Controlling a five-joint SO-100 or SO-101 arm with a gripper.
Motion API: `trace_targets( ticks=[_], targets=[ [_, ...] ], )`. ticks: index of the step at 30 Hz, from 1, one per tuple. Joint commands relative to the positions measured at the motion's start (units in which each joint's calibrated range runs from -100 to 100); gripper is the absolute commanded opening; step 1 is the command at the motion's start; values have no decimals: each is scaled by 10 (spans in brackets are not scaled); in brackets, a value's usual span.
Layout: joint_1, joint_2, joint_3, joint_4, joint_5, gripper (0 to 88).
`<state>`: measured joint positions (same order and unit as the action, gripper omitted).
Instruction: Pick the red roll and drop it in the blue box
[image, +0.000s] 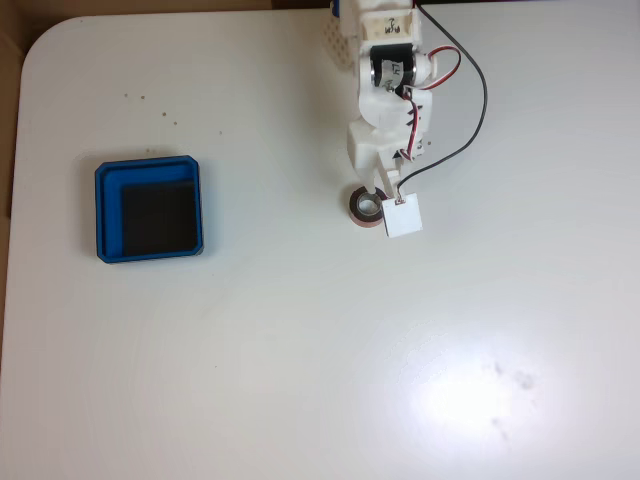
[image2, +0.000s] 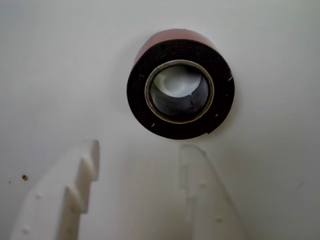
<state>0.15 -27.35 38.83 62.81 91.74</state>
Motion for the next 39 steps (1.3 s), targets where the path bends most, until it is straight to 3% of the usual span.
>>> trace_targets(
  ticks=[1,39],
  targets=[
    [-1,21,-37,5,1,201],
    [0,183,-37,-67,0,207]
  ],
)
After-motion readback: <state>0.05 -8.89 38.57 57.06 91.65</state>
